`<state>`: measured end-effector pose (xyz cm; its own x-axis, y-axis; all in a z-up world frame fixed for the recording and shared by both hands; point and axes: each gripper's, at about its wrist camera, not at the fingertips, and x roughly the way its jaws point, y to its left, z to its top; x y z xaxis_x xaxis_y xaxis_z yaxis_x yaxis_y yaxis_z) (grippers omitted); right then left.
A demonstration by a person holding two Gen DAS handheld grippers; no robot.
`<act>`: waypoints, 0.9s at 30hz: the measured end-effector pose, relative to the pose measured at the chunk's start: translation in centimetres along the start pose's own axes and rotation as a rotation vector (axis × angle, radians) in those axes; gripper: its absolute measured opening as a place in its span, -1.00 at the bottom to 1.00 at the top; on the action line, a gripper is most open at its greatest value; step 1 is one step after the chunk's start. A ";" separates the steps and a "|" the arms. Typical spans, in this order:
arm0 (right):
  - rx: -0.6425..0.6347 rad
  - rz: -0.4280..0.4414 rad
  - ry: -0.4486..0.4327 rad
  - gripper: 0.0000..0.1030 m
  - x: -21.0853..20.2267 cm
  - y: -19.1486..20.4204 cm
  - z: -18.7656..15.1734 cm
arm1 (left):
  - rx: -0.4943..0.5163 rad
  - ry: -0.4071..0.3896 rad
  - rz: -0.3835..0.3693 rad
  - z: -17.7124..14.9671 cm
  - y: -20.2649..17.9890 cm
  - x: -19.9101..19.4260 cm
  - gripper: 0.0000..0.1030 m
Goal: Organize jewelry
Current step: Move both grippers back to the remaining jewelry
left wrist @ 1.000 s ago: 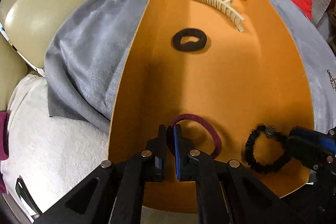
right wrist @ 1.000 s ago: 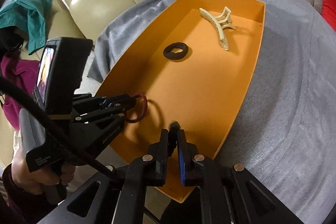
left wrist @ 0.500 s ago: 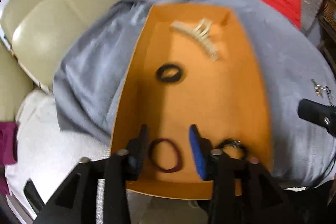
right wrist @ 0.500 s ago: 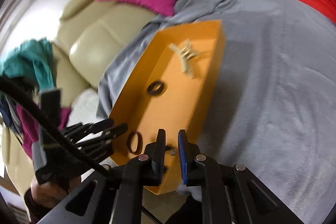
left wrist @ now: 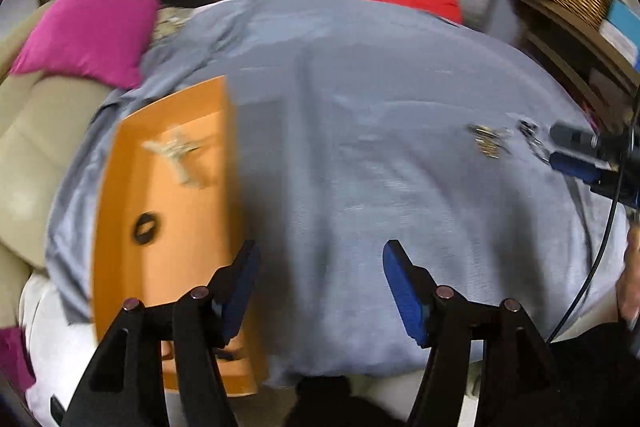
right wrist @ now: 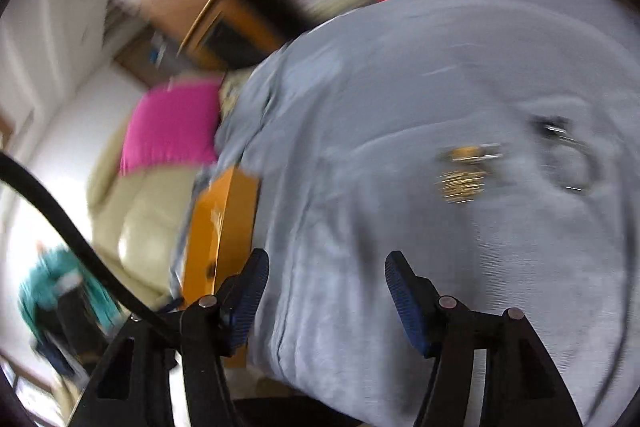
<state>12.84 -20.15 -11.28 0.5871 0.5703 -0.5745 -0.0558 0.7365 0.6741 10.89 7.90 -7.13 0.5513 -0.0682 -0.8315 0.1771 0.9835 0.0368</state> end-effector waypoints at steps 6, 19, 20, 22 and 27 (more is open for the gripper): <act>0.203 0.048 -0.085 0.25 -3.5 -8.9 2.0 | 0.074 -0.041 -0.117 2.6 -7.4 3.8 0.25; 0.336 0.013 -0.113 0.25 -4.2 -15.1 3.9 | 0.111 -0.062 -0.215 6.7 -16.1 12.3 0.25; 0.330 -0.014 -0.122 0.25 -4.6 -15.5 3.9 | 0.118 -0.060 -0.218 6.8 -16.4 12.6 0.25; 0.315 -0.074 -0.130 0.25 -4.4 -16.2 4.4 | 0.135 -0.053 -0.215 6.9 -17.0 13.3 0.25; 0.263 -0.167 -0.077 0.25 -2.6 -16.7 5.2 | 0.156 -0.057 -0.211 7.6 -17.4 14.2 0.25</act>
<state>16.45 -35.83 -18.65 0.6306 0.4130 -0.6571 0.2511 0.6925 0.6763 21.88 -11.47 -15.37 0.5335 -0.2823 -0.7973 0.4140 0.9092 -0.0448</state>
